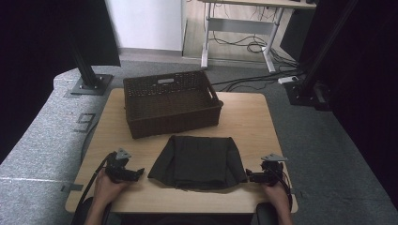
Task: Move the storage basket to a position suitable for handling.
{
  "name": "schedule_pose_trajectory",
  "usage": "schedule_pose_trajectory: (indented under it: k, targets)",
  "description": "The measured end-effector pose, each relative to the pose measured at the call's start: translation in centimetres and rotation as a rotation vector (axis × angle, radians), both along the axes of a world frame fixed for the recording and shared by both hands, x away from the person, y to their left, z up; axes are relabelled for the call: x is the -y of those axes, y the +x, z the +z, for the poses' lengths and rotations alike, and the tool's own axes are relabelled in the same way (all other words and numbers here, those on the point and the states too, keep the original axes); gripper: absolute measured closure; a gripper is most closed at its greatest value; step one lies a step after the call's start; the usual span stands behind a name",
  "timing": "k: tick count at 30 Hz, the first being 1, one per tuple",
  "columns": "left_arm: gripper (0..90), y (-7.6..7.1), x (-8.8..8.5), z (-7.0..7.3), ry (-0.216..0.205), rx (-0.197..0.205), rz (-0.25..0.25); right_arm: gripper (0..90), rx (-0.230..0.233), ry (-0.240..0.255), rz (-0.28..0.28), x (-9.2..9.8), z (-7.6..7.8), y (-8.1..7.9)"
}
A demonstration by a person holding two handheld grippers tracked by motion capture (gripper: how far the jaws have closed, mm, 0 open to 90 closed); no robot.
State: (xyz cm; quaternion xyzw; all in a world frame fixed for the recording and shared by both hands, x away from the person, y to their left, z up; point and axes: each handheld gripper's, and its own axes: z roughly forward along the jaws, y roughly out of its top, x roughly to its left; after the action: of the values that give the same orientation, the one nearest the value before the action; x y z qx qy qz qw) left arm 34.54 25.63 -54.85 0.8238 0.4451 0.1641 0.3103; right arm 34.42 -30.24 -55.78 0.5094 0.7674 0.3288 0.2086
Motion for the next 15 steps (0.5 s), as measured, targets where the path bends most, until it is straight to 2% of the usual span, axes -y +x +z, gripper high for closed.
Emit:
schedule_pose_trajectory:
  k: [4, 5, 7, 8, 9, 10, 11, 12, 15]
  targets:
    - [0.6, 0.1, 0.2, 0.1, 0.007, -0.011, 0.007, 0.0, -0.004, 0.001, 0.007, 0.1, 0.0, 0.0]
    - [3.7, 0.2, 0.3, 0.3, 0.014, -0.020, 0.010, 2.1, -0.021, 0.004, 0.000, 0.2, 0.3, 0.1]
    - [7.7, 0.3, 0.5, 0.6, 0.020, -0.011, 0.017, 3.8, -0.026, 0.006, -0.002, 0.3, 0.4, 0.1]
    - [7.7, 0.4, 0.6, 0.8, 0.009, -0.013, 0.015, 5.8, -0.028, 0.009, 0.001, 0.3, 0.5, 0.1]
    - [7.9, 0.7, 0.7, 1.2, -0.033, -0.023, 0.007, 6.7, -0.030, 0.024, 0.002, 0.3, 1.0, 0.1]
    - [8.0, 0.7, 0.7, 1.2, -0.033, -0.023, 0.007, 6.7, -0.030, 0.024, 0.002, 0.3, 1.0, 0.1]
    - [8.0, 0.9, 0.9, 1.6, -0.054, -0.024, -0.002, 6.7, -0.030, 0.030, 0.004, 0.3, 1.1, 0.2]
    - [10.1, 1.1, 1.1, 1.8, -0.057, -0.021, -0.008, 6.7, -0.035, 0.049, 0.026, 0.1, 1.6, 0.3]
    - [13.2, 1.8, 2.3, 2.7, -0.060, -0.011, -0.042, 7.4, -0.032, 0.058, 0.044, -0.5, 2.4, 0.7]
